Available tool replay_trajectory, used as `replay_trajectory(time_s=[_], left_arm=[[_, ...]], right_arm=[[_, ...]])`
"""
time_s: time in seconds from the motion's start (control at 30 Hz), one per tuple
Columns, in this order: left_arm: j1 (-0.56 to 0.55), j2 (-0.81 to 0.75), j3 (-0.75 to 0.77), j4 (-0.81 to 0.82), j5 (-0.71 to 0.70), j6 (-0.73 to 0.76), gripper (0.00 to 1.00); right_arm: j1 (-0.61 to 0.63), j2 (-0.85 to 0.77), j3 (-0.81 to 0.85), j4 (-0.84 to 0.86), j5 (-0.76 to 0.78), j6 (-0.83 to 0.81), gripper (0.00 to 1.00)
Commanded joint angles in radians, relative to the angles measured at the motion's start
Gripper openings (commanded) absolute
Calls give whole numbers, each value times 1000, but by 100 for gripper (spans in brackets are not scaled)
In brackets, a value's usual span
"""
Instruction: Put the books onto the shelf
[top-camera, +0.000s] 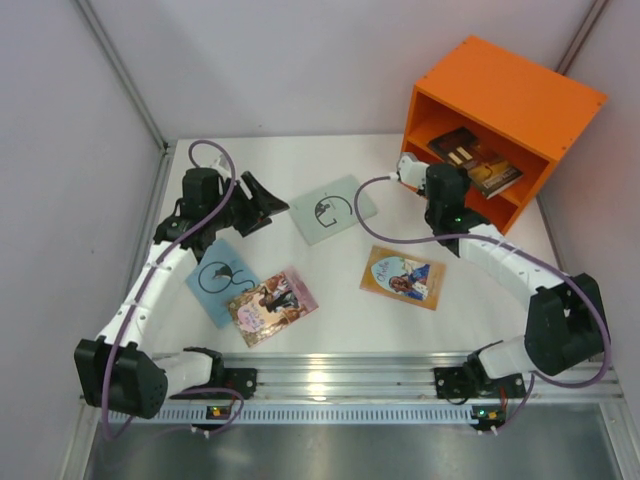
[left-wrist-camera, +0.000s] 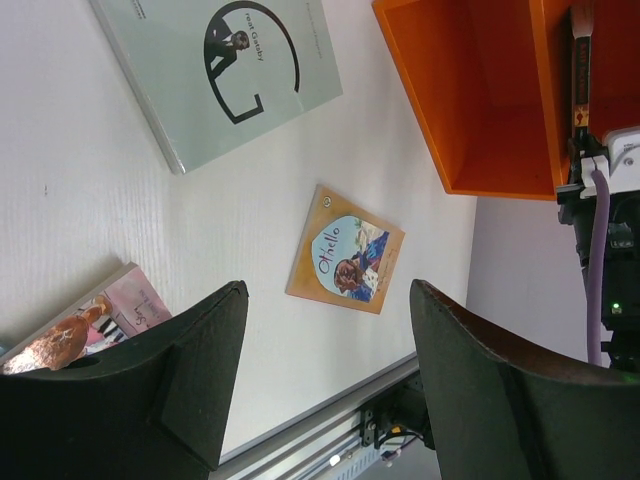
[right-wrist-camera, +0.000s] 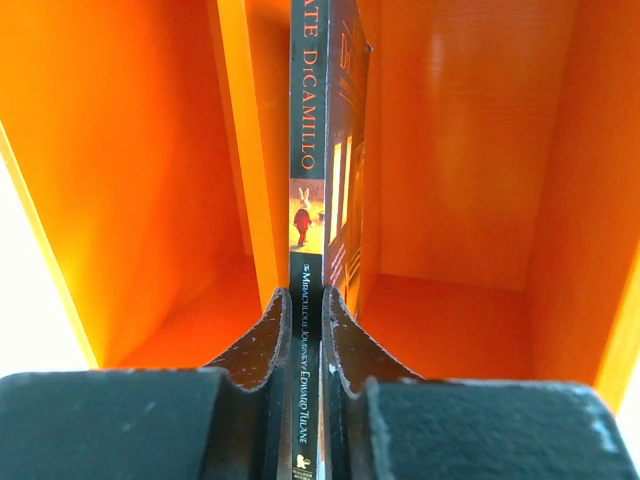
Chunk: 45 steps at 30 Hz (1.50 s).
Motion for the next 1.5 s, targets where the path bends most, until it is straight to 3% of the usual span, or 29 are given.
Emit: replay_trajectory(time_s=[0.0, 0.17, 0.23, 0.3, 0.87, 1.47], left_arm=[[7, -21, 32, 6, 3, 18, 71], [7, -24, 26, 10, -3, 14, 71], [7, -24, 21, 15, -3, 9, 71], [7, -26, 24, 15, 0, 7, 71], [7, -40, 26, 4, 7, 15, 71], [7, -52, 35, -19, -6, 40, 71]], right_arm=[[-55, -17, 30, -7, -13, 53, 8], [-92, -48, 23, -58, -29, 79, 15], [-95, -49, 37, -93, -27, 113, 29], [-95, -45, 48, -133, -19, 125, 34], [-107, -76, 46, -201, 50, 179, 26], [-174, -42, 85, -211, 93, 204, 25]])
